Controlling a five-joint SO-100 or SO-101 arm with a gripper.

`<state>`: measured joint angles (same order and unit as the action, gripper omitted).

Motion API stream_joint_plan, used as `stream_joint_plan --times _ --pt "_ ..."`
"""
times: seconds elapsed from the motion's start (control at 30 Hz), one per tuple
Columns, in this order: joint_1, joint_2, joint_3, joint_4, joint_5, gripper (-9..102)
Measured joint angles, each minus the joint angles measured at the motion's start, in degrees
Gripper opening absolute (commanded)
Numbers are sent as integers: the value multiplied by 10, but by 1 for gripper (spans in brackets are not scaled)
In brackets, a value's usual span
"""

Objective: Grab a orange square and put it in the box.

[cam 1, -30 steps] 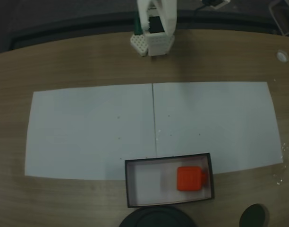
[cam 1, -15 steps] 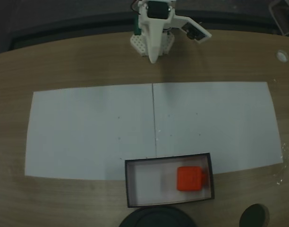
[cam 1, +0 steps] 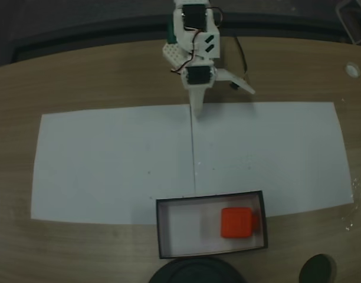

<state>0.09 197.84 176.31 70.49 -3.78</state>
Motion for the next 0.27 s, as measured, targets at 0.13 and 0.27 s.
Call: stream_joint_plan --times 0.13,0.27 --pt "-28 0 -7 28 37 0" --pt "-29 0 -7 30 40 0"
